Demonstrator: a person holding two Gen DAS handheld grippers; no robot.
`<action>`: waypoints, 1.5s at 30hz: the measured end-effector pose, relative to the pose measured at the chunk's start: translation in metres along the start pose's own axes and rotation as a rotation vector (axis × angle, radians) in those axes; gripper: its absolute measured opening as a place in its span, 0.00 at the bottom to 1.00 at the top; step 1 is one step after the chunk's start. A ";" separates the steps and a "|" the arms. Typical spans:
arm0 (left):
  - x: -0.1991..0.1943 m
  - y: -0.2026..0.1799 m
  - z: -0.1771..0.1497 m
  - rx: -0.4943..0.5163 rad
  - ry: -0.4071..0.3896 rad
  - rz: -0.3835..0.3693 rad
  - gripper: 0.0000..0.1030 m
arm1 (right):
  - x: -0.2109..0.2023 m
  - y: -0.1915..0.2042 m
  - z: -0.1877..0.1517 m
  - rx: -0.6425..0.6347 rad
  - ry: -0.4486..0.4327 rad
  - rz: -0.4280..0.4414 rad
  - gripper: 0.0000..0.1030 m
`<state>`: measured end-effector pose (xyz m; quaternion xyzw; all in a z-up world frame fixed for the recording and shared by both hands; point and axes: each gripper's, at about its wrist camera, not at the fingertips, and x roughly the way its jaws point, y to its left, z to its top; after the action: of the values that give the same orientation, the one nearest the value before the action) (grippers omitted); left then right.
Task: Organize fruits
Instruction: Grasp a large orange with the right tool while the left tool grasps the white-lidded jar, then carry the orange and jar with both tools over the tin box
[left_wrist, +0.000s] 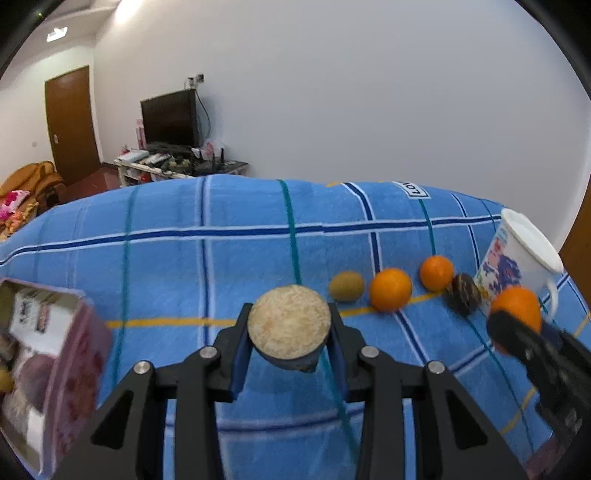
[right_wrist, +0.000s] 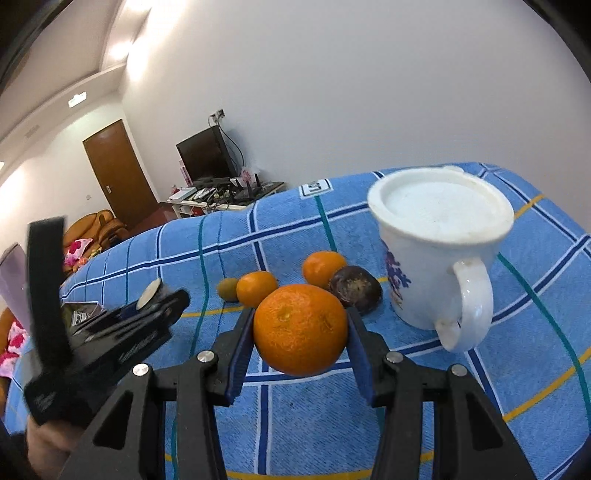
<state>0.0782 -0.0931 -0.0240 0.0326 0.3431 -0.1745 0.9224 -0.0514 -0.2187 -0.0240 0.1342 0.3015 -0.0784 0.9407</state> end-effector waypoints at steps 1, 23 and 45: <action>-0.007 0.002 -0.004 0.007 -0.014 0.012 0.37 | -0.001 0.002 0.000 -0.010 -0.009 0.001 0.48; -0.077 0.036 -0.043 0.055 -0.143 0.133 0.37 | -0.038 0.050 -0.023 -0.193 -0.213 -0.052 0.48; -0.098 0.060 -0.058 0.101 -0.159 0.119 0.37 | -0.051 0.080 -0.050 -0.175 -0.167 -0.056 0.48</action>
<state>-0.0065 0.0026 -0.0090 0.0856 0.2573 -0.1386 0.9525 -0.1013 -0.1238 -0.0166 0.0360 0.2315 -0.0890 0.9681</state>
